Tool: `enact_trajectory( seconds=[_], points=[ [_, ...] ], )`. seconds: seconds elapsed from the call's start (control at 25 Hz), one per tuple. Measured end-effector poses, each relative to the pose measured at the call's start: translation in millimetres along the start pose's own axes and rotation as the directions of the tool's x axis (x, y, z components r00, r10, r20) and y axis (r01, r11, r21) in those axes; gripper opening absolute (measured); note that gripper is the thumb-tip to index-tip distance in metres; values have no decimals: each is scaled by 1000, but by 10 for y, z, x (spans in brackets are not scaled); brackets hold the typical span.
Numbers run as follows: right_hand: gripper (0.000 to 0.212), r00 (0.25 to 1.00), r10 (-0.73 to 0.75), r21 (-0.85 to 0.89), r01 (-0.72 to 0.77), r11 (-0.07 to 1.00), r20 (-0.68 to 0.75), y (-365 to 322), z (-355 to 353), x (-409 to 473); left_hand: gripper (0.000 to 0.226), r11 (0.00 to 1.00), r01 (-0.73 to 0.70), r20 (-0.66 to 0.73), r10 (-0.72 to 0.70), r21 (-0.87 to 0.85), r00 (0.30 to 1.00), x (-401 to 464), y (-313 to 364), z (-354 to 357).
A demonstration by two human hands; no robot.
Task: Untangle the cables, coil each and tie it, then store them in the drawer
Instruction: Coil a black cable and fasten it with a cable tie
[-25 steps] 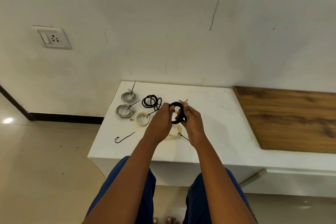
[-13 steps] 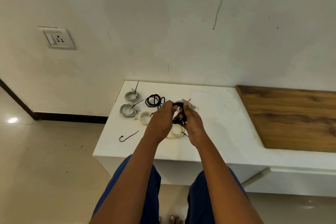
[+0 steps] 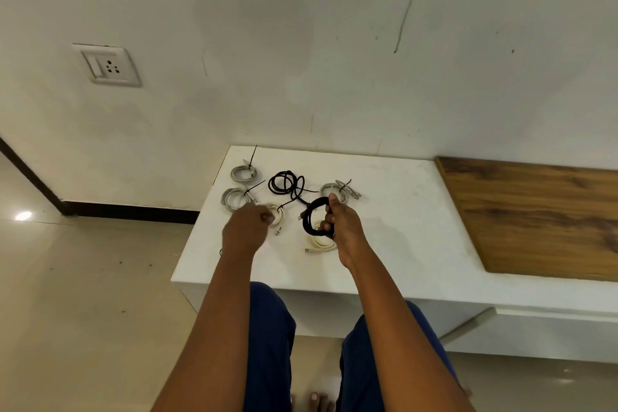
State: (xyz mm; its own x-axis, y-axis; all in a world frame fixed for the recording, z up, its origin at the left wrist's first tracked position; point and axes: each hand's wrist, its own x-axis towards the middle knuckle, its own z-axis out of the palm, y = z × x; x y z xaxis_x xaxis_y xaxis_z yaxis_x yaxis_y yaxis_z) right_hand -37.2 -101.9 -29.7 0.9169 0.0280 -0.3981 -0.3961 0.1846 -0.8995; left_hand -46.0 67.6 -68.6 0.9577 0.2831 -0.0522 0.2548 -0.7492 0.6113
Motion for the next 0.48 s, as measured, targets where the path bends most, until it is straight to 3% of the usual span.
enact_trajectory(
  seconds=[0.08,0.16,0.32,0.48],
  points=[
    [33,1000,5,1,-5,1000,9,-12,-23,-10,17,975,194,-62,-188,111,980,2,-210,-39],
    [32,1000,7,-4,-7,1000,13,-24,-46,-9,21,947,298,-68,-291,124,954,-17,-287,-35],
    [31,1000,6,-7,-6,1000,8,-33,-84,2,25,905,398,-44,-396,152,917,-2,-290,-7],
    [32,1000,7,7,-7,1000,0,-52,-142,12,12,908,386,-12,-389,163,921,-13,-264,18]
  ],
)
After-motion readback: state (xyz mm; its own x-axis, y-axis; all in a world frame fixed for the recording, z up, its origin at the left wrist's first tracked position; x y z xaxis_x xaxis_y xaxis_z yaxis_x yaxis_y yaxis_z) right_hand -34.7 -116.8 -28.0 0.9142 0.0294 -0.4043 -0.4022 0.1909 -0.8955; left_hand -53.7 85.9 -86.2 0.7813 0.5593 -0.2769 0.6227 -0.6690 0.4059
